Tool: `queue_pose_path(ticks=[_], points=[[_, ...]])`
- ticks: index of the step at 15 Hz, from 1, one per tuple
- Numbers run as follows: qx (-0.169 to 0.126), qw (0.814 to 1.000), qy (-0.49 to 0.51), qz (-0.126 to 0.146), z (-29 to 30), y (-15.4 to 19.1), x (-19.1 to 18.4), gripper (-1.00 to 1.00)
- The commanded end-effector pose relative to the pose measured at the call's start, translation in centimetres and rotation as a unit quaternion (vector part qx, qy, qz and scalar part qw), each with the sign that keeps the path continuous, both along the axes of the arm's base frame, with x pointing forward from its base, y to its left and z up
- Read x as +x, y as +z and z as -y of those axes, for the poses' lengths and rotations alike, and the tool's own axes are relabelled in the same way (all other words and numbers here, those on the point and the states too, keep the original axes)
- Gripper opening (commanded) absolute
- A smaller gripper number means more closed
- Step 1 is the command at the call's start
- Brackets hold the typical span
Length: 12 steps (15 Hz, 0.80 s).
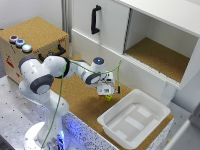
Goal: Go towards the pink block and pick it up
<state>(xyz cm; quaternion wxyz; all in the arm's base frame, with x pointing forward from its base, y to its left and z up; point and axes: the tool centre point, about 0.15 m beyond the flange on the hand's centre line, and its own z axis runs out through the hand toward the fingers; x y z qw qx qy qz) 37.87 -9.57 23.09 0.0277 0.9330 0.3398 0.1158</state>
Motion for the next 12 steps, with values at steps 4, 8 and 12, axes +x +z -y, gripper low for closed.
queue_pose_path(ticks=[4,8,12], points=[[0.019,0.999,-0.025,0.018,-0.9,5.2,1.2,-1.00],[0.029,0.998,-0.043,0.041,-1.2,9.0,1.9,-1.00],[0.039,0.993,-0.088,0.061,0.6,13.5,2.3,-1.00]])
